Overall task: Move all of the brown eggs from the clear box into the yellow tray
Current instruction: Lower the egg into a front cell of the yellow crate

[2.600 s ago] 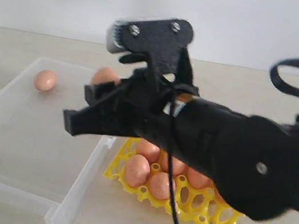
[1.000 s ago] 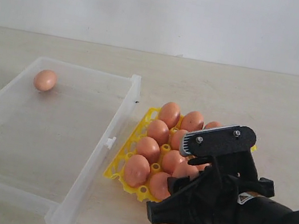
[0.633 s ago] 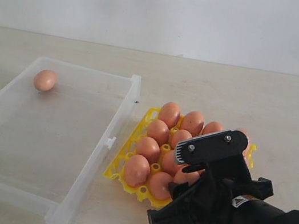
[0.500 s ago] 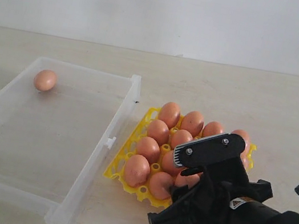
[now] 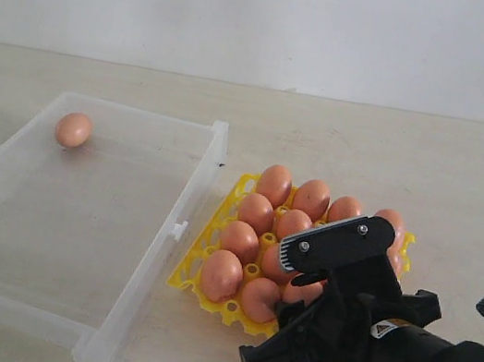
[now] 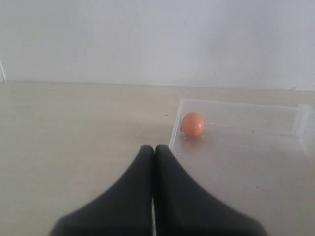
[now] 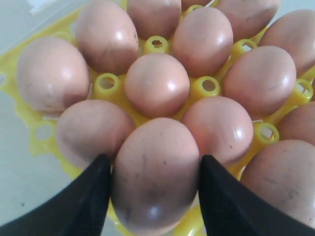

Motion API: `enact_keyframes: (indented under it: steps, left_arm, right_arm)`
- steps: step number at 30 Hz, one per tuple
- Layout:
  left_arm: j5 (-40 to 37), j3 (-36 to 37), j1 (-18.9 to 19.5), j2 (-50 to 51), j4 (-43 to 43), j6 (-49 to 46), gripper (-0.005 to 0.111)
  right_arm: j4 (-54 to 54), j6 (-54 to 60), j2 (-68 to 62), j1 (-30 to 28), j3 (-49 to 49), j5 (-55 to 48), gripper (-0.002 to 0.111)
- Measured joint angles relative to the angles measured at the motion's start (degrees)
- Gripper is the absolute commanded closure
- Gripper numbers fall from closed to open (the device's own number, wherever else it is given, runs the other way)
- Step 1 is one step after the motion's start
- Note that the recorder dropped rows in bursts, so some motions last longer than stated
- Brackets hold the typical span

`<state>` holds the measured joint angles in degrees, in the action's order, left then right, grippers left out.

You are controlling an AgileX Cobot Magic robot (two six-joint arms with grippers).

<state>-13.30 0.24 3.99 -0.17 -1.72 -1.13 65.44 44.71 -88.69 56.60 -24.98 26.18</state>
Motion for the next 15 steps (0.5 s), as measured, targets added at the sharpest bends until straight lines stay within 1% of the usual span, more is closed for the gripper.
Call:
enact_keyframes:
  steps: [3, 15]
  left_arm:
    - [0.00, 0.00, 0.00, 0.00, 0.00, 0.00, 0.111]
    - [0.00, 0.00, 0.00, 0.00, 0.00, 0.00, 0.111]
  right_arm:
    - [0.21, -0.41, 0.00, 0.00, 0.00, -0.39, 0.068]
    - [2.21, -1.47, 0.00, 0.00, 0.00, -0.72, 0.068]
